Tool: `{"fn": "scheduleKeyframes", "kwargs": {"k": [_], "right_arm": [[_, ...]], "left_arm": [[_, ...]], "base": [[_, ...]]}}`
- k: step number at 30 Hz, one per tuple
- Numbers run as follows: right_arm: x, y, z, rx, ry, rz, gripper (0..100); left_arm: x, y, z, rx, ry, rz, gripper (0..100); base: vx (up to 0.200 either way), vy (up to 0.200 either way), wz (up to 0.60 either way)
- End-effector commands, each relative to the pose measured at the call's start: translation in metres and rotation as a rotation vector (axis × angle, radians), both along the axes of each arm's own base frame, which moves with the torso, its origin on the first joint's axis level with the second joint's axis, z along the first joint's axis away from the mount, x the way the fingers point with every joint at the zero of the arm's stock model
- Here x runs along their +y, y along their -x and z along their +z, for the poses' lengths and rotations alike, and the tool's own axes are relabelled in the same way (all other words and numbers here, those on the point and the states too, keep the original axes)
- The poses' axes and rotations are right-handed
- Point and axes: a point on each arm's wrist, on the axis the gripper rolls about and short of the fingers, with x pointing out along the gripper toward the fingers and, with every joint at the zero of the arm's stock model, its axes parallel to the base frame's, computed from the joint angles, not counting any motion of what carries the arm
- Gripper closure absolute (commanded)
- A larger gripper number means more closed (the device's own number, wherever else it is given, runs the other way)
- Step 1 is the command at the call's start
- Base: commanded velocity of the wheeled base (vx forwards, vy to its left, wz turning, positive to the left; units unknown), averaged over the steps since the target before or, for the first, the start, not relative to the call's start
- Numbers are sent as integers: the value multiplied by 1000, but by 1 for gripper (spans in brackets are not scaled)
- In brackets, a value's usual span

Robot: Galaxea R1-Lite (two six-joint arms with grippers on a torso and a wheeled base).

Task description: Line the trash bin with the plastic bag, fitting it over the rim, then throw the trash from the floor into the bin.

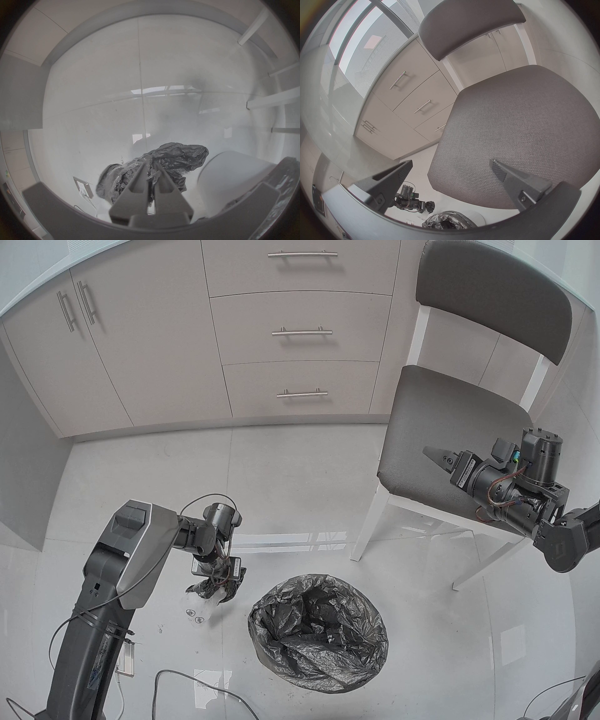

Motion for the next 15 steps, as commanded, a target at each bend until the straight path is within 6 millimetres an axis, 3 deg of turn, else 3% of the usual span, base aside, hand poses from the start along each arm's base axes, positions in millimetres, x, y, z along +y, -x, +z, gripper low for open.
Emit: {"fn": "scheduleKeyframes", "kwargs": {"k": [1, 8, 15], "right_arm": [[0, 1, 2, -5, -2, 1, 0], [-1, 1, 2, -5, -2, -1, 0], [-2, 3, 5, -16, -5, -3, 0]], "left_arm": [[-1, -1, 51, -69, 23, 3, 100], [-6, 9, 97, -96, 35, -15, 100], [-9, 16, 119, -96, 37, -23, 100]], "base": [[0, 0, 0], [0, 0, 0], [0, 0, 0]]}}
